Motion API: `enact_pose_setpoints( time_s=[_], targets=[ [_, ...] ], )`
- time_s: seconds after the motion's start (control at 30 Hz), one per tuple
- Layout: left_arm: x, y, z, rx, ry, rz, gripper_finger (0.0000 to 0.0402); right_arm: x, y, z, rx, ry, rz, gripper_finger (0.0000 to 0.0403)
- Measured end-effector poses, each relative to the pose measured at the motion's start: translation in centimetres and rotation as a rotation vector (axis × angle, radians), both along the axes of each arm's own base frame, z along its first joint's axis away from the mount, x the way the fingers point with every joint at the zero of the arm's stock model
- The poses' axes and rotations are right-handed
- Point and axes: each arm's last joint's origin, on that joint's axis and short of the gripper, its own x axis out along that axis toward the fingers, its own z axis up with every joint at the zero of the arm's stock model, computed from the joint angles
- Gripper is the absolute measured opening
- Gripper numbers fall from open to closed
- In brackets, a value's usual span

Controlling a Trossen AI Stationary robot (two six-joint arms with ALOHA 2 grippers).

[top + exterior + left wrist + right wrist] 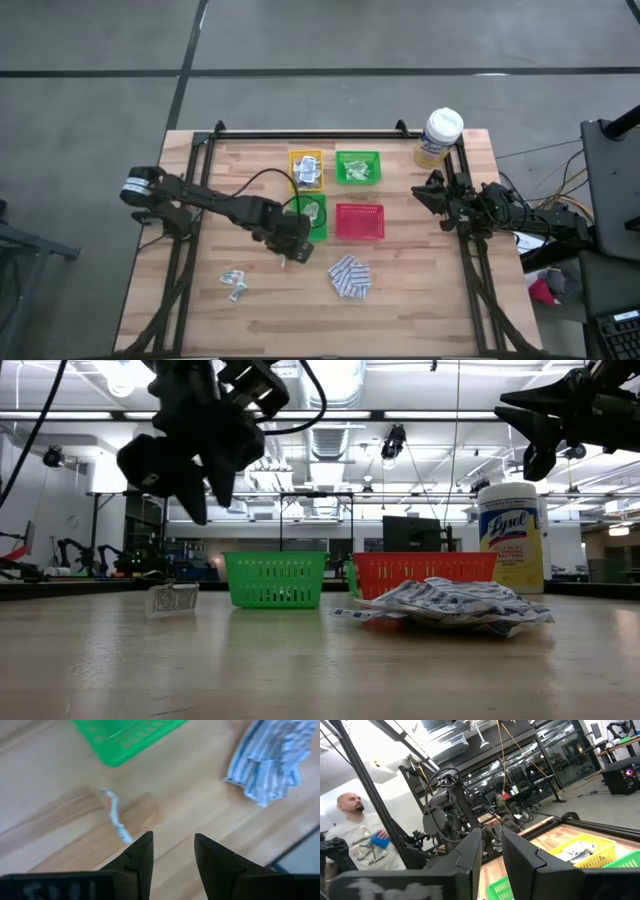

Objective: Pick & Place First Aid Supplies
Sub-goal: Put the orange ointment pack into the bottom green bin

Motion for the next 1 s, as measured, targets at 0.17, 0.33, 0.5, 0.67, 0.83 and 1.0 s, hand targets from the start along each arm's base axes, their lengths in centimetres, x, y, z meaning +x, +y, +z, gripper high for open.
enact_pose_setpoints(
  time_s=[0.17, 0.33, 0.5, 0.67, 0.83, 1.0],
  targets=[
    [-0.3, -0.5, -0.1, 0.008, 0.027, 0.02, 0.0135, 0.0, 0.0, 0.0, 0.0, 0.001, 0.0, 0.0068],
    [-0.2, -0.7, -0.6, 0.016, 0.046, 0.017, 0.0135, 0.0, 0.0, 0.0, 0.0, 0.0, 0.0, 0.0073],
    [0.3, -0.8, -2.0, 0.028, 0.09, 0.008, 0.0135, 0.0, 0.0, 0.0, 0.0, 0.0, 0.0, 0.008],
    [0.5, -0.8, -3.1, 0.053, 0.138, 0.015, 0.0135, 0.0, 0.0, 0.0, 0.0, -0.001, 0.0, 0.0084],
    [0.7, -0.8, -3.8, 0.066, 0.166, 0.02, 0.0135, 0.0, 0.0, 0.0, 0.0, 0.0, 0.0, 0.0079],
    [0.8, -0.8, -4.3, 0.07, 0.185, 0.019, 0.0135, 0.0, 0.0, 0.0, 0.0, 0.0, -0.001, 0.0071]
  ],
)
